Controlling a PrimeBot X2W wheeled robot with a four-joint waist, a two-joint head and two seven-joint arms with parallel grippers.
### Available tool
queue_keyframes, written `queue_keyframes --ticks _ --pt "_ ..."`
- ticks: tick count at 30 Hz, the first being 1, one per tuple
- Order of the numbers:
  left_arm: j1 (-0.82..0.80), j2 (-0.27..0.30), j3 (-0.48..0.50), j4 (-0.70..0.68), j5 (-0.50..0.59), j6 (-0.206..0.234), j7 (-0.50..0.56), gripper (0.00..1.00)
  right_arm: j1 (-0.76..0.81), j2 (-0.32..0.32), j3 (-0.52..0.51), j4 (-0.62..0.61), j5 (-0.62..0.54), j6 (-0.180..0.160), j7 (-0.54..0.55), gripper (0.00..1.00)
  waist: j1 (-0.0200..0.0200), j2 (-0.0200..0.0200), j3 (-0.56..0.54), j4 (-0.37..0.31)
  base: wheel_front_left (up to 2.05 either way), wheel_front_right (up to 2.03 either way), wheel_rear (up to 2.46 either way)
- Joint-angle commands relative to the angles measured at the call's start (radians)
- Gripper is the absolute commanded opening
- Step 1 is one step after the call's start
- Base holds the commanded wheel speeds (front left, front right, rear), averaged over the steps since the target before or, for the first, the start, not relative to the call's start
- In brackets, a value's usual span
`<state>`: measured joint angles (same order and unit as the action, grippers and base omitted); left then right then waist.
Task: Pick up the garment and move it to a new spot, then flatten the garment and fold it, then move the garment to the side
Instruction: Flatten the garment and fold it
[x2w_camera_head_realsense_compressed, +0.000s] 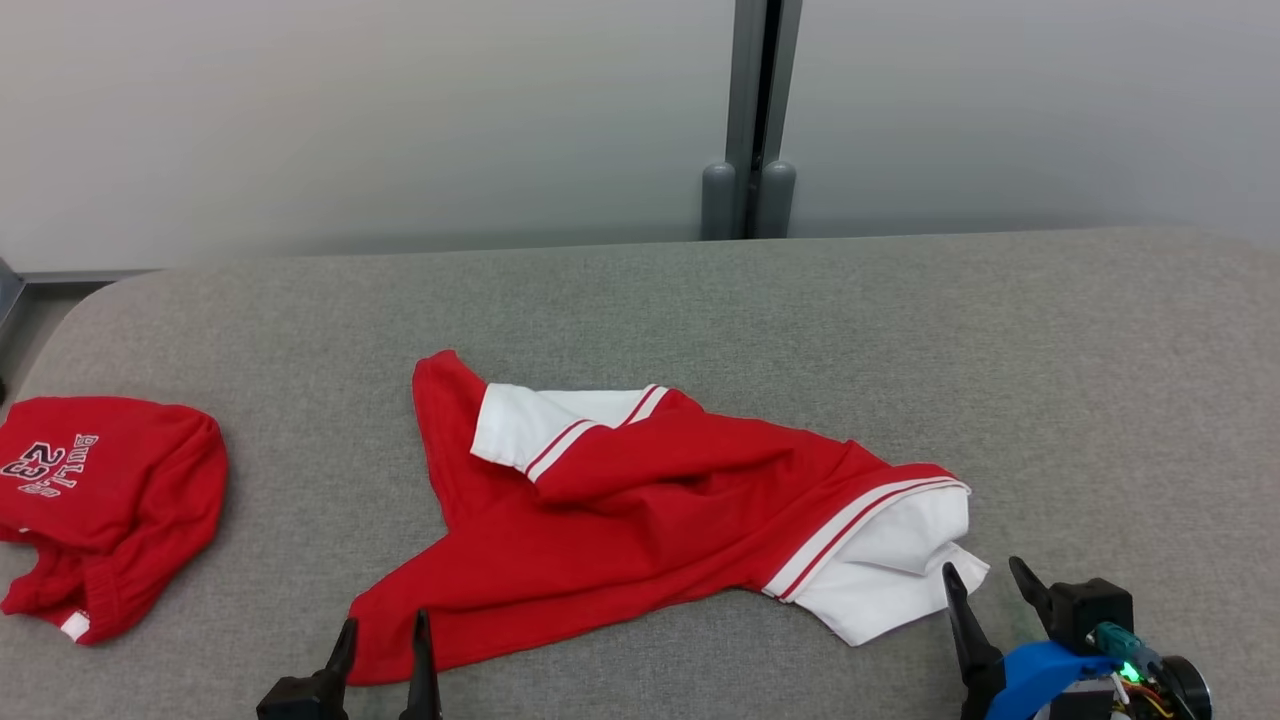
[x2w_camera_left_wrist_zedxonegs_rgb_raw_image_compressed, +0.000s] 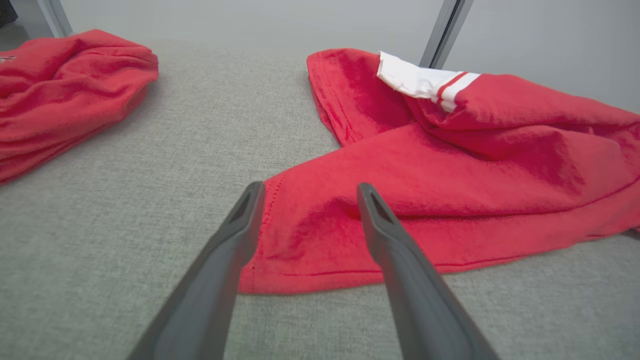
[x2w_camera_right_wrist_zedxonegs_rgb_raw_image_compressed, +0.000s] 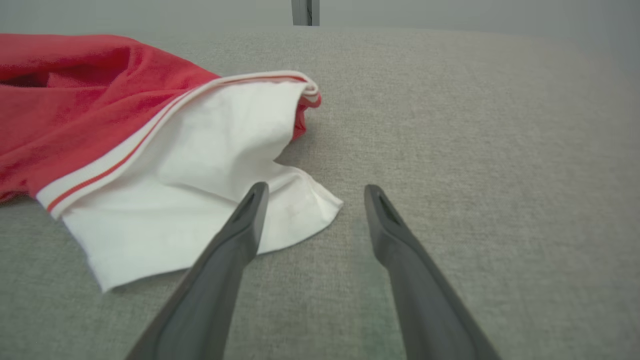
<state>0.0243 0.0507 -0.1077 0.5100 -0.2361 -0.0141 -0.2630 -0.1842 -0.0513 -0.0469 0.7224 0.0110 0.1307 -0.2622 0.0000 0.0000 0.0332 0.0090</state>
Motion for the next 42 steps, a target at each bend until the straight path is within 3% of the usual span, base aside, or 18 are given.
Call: queue_keyframes --ticks 1,12,13,14,15,27,36,42 --pt "-0.024 0.000 -0.002 0.001 0.000 -0.001 -0.003 1.00 -0.039 -0.001 -0.017 0.027 -0.023 0.000 -0.004 1.00 0.0000 0.0000 0.026 0.022 0.00 0.00 0.00" --pt "-0.055 0.000 -0.008 0.003 0.001 -0.007 -0.003 1.00 -0.126 -0.005 -0.075 0.219 -0.107 0.000 0.003 1.00 0.0000 0.0000 0.066 0.061 0.00 0.00 0.00" --pt "-0.055 0.000 -0.007 0.002 0.000 -0.006 -0.003 1.00 -0.125 -0.004 -0.074 0.234 -0.107 0.000 0.004 0.71 0.0000 0.0000 0.068 0.061 0.00 0.00 0.00" --pt "-0.054 0.000 -0.005 0.002 -0.001 -0.006 -0.003 1.00 -0.124 -0.004 -0.074 0.244 -0.101 0.000 0.006 0.05 0.0000 0.0000 0.069 0.061 0.00 0.00 0.00" --pt "-0.054 0.000 -0.003 0.002 -0.005 -0.004 -0.003 1.00 -0.124 -0.004 -0.071 0.246 -0.093 0.000 0.006 0.00 0.0000 0.0000 0.070 0.061 0.00 0.00 0.00" --pt "-0.033 0.000 0.007 0.029 -0.064 -0.004 -0.003 1.00 -0.033 -0.065 -0.064 0.044 0.017 -0.001 -0.002 0.00 0.0000 0.0000 0.073 0.020 0.00 0.00 0.00" --pt "-0.013 0.001 -0.054 0.064 -0.111 -0.034 -0.003 1.00 -0.014 -0.072 -0.039 -0.007 0.049 -0.001 -0.002 0.00 0.0000 0.0000 0.069 -0.004 0.00 0.00 0.00" --pt "0.008 0.000 -0.102 0.117 -0.156 -0.012 0.002 1.00 -0.005 -0.068 -0.035 -0.021 0.058 0.000 -0.002 0.00 0.0000 0.0000 0.059 0.005 0.00 0.00 0.00"
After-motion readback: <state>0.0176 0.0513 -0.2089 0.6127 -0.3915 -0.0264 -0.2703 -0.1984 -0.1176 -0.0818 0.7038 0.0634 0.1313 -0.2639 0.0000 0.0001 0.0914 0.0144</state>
